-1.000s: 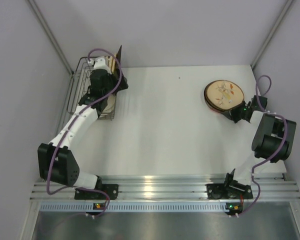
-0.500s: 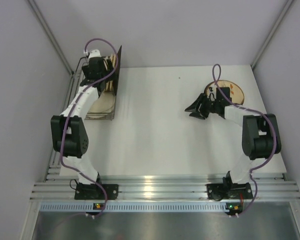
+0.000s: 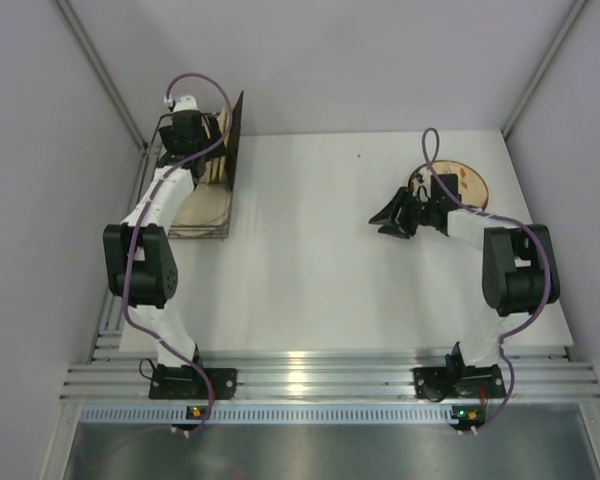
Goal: Unload the plates from the dish rack
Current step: Grab a plate with the left arm
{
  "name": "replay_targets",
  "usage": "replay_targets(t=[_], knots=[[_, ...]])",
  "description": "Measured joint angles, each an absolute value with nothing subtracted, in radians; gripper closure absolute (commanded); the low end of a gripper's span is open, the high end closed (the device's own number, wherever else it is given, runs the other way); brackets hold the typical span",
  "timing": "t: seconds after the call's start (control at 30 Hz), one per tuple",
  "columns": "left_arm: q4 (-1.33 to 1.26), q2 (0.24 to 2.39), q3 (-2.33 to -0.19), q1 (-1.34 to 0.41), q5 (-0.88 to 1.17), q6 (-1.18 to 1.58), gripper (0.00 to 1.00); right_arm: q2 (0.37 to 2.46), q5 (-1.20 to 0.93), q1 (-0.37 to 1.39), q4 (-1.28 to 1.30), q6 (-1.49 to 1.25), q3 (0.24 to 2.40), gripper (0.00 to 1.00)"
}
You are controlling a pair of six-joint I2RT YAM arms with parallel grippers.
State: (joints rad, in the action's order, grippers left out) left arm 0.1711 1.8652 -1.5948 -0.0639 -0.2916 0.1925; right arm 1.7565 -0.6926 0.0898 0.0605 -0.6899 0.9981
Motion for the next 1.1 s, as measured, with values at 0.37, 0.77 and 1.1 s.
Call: replay_targets(t=[0.37, 0.77, 1.1], knots=[[0.213, 1.903, -1.657, -0.028, -0.228, 0.128, 0.13, 1.777, -0.689, 0.090, 0.074, -0.684, 1.015, 0.53], [0.225, 1.945, -1.717, -0.047, -0.269, -0.003, 0.19, 1.778, -0.686, 0.090, 0.074, -0.682, 1.016, 0.53], [0.227, 1.917, -1.689, -0.073, -0.220, -0.055, 0.18, 1.778, -0.683, 0.090, 0.075, -0.680, 1.016, 0.53]])
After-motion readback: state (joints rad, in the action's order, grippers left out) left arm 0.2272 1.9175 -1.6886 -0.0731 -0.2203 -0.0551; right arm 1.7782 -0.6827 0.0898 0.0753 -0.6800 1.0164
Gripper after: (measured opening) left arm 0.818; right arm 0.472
